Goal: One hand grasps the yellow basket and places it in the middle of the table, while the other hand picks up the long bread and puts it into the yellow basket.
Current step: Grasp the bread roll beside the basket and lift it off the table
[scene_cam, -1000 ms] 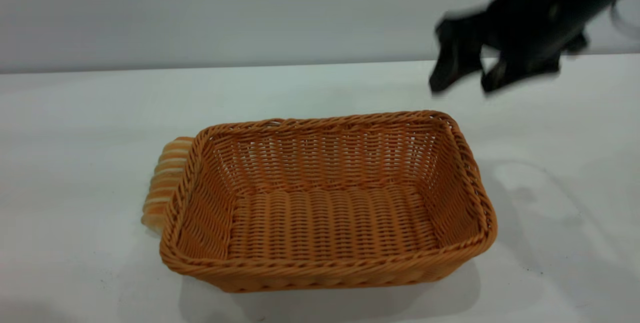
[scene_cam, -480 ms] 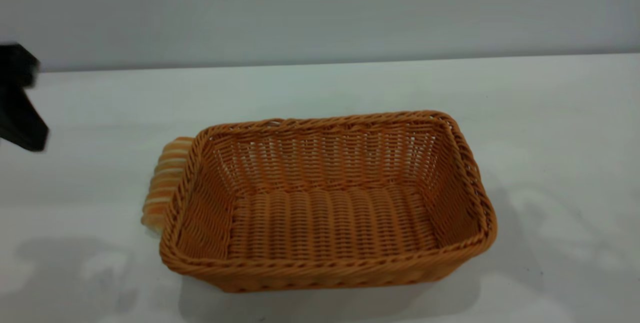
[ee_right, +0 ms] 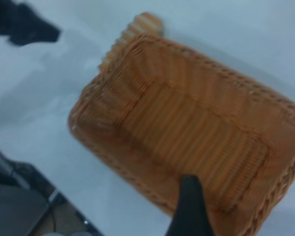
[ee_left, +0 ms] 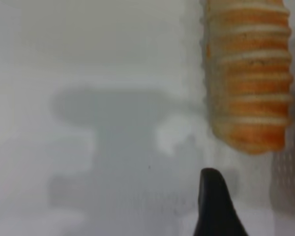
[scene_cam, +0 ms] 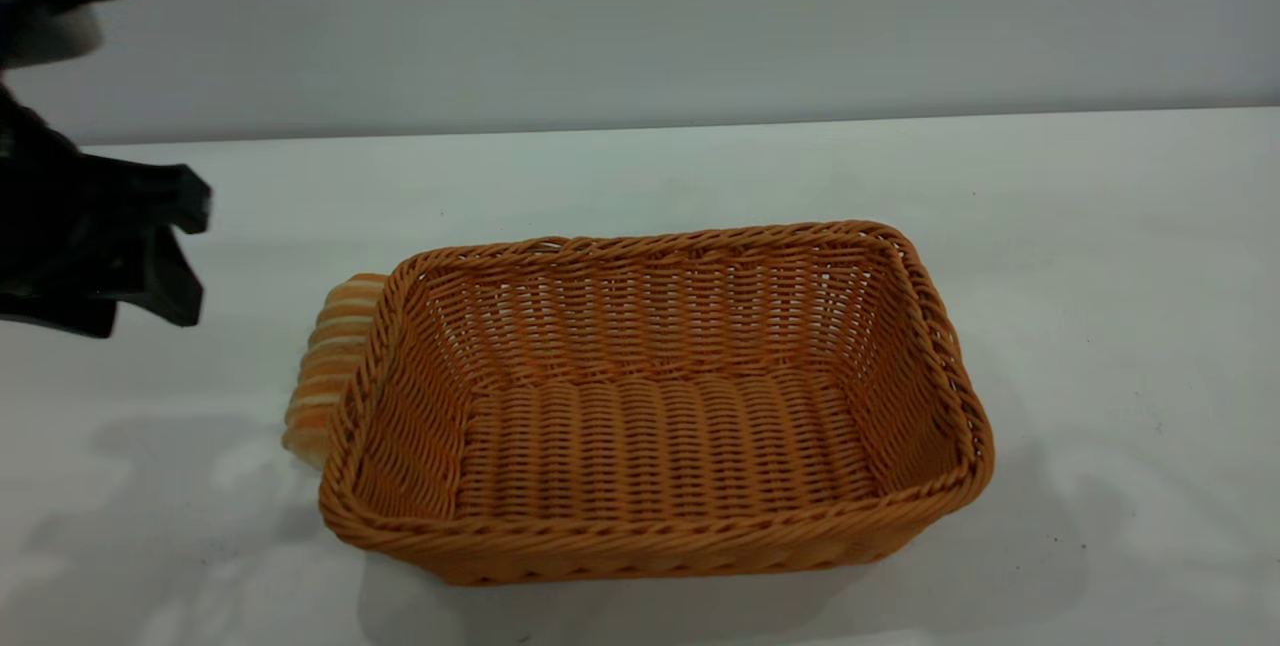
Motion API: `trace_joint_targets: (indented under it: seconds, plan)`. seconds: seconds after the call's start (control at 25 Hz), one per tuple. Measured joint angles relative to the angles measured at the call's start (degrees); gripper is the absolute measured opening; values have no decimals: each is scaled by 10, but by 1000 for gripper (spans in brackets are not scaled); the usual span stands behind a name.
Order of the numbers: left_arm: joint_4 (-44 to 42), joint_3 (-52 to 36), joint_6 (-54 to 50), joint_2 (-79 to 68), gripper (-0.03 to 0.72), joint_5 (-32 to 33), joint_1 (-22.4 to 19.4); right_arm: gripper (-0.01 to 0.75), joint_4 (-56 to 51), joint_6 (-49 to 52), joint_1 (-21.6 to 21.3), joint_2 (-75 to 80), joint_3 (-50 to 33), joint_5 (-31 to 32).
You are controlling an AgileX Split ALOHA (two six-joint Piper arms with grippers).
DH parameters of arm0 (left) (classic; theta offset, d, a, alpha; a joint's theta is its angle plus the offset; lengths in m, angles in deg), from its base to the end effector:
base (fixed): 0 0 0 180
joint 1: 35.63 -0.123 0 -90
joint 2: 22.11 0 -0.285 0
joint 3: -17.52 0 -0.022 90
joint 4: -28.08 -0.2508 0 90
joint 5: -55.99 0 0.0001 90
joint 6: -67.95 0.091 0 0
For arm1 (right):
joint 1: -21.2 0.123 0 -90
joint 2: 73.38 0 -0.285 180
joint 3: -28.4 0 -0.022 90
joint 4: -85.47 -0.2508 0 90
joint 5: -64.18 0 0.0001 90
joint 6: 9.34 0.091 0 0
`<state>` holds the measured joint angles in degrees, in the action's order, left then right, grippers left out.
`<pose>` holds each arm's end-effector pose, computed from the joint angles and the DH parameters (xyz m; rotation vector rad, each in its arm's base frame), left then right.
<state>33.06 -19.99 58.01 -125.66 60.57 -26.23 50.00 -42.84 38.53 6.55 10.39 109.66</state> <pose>0.2888 -0.0485 0.1437 -0.1197 2.5481 -0.1748 0.2345 0.1127 0.3296 -0.6956 2.2827 0.5964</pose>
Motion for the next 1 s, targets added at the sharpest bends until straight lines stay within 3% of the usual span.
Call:
trace_joint_targets:
  seconds: [0.36,0.72,1.0]
  plan:
    - [0,79,-1,-123,490,-16,2,587,-4,0,0,-58,-1,28]
    - [0,137,-2,-221,490,-27,39,587,-3,0,0,-94,-2,43]
    - [0,157,-2,-271,474,-37,40,587,-3,-1,0,-96,-2,52]
